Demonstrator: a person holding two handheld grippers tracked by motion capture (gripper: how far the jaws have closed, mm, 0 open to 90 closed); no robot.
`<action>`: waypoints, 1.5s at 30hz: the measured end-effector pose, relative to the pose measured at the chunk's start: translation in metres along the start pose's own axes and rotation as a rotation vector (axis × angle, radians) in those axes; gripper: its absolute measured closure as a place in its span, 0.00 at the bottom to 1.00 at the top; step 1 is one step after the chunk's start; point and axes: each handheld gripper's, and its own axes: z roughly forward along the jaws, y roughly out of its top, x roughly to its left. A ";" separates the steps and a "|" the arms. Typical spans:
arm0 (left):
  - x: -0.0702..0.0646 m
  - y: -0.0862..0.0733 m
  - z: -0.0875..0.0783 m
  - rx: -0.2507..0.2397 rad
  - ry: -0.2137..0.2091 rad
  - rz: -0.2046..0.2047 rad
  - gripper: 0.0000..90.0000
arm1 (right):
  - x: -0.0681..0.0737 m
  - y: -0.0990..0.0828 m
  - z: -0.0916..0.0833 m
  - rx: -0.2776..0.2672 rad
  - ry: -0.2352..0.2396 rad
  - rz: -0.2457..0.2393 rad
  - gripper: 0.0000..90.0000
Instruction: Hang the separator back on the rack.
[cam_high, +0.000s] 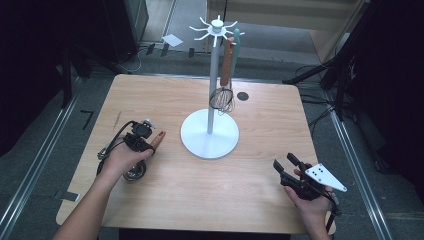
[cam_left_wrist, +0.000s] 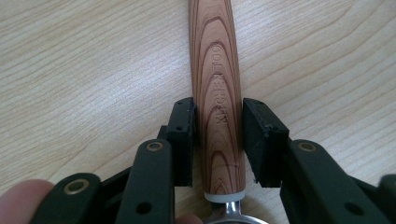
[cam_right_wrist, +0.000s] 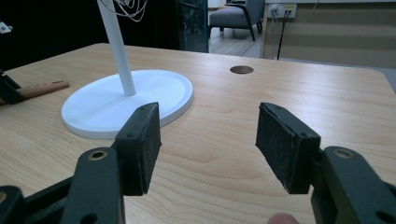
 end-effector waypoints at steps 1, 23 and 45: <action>0.000 0.000 0.000 0.001 0.001 0.001 0.75 | 0.001 0.000 0.000 0.003 0.001 0.005 0.45; -0.002 0.011 0.001 0.089 0.003 0.024 0.76 | 0.000 0.000 0.000 0.002 -0.001 0.001 0.46; -0.004 0.006 -0.001 0.076 0.002 0.039 0.78 | 0.002 0.000 0.000 0.004 0.005 0.001 0.46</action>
